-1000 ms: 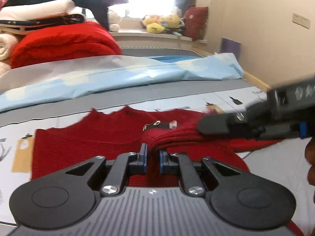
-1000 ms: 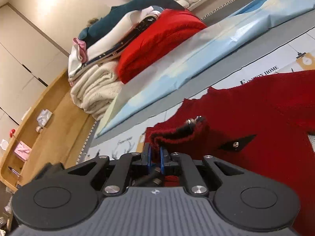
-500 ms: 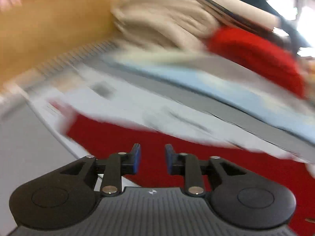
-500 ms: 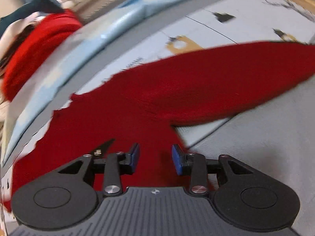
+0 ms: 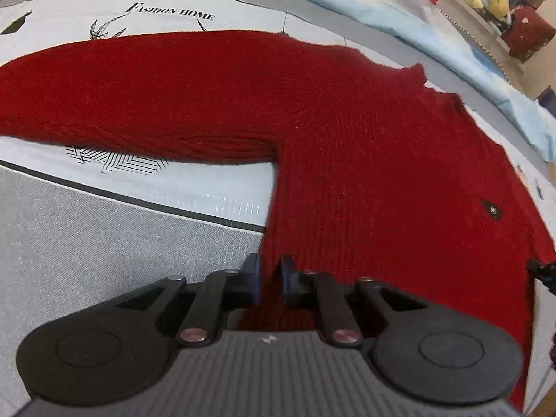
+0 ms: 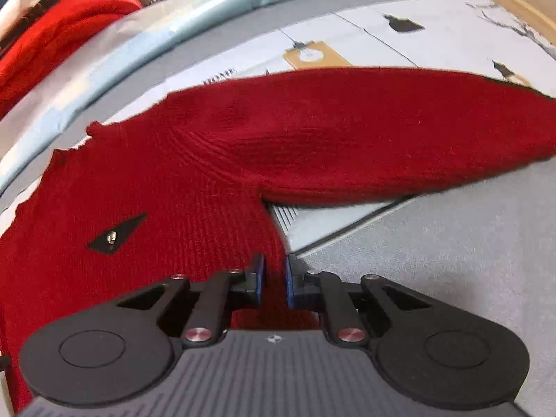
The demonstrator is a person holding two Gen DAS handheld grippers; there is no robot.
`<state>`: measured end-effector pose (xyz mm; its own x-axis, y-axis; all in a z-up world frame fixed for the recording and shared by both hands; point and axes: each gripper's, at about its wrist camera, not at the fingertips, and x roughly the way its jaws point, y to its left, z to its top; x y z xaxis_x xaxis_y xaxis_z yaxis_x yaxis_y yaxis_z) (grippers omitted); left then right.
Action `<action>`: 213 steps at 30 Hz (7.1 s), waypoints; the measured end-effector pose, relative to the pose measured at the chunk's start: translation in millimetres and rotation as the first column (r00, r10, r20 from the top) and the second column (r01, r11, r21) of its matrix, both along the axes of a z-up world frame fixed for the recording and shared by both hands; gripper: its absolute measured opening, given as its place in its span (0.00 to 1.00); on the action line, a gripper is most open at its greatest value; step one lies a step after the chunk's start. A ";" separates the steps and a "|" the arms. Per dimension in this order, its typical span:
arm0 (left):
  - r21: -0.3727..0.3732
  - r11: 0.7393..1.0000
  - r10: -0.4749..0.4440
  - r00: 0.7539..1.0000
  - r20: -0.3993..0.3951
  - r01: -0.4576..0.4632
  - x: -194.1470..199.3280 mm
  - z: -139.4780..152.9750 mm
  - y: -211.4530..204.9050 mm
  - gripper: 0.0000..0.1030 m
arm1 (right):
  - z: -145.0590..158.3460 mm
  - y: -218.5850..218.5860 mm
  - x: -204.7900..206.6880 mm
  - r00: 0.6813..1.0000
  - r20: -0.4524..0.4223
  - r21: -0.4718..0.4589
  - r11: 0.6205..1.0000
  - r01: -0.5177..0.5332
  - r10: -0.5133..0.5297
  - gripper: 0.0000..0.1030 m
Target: Fold small clothes
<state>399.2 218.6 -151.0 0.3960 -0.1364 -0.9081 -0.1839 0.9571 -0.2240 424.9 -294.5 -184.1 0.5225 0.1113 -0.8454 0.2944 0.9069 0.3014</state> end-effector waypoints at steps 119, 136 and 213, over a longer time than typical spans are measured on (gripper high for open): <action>0.249 0.963 0.005 0.928 0.372 -0.105 -75.0 165.5 -107.1 0.63 | 164.8 54.0 -183.0 0.914 0.258 -0.302 0.925 -0.231 0.313 0.49; 0.225 0.895 0.312 0.900 0.306 -0.386 -64.1 118.4 41.9 0.27 | 160.3 135.8 -93.8 0.924 0.274 0.026 0.958 -0.284 0.267 0.54; -0.039 0.978 0.209 0.977 0.053 -0.207 55.0 51.0 -36.0 0.28 | 37.7 227.2 17.6 0.782 0.059 -0.372 0.740 -0.560 0.621 0.36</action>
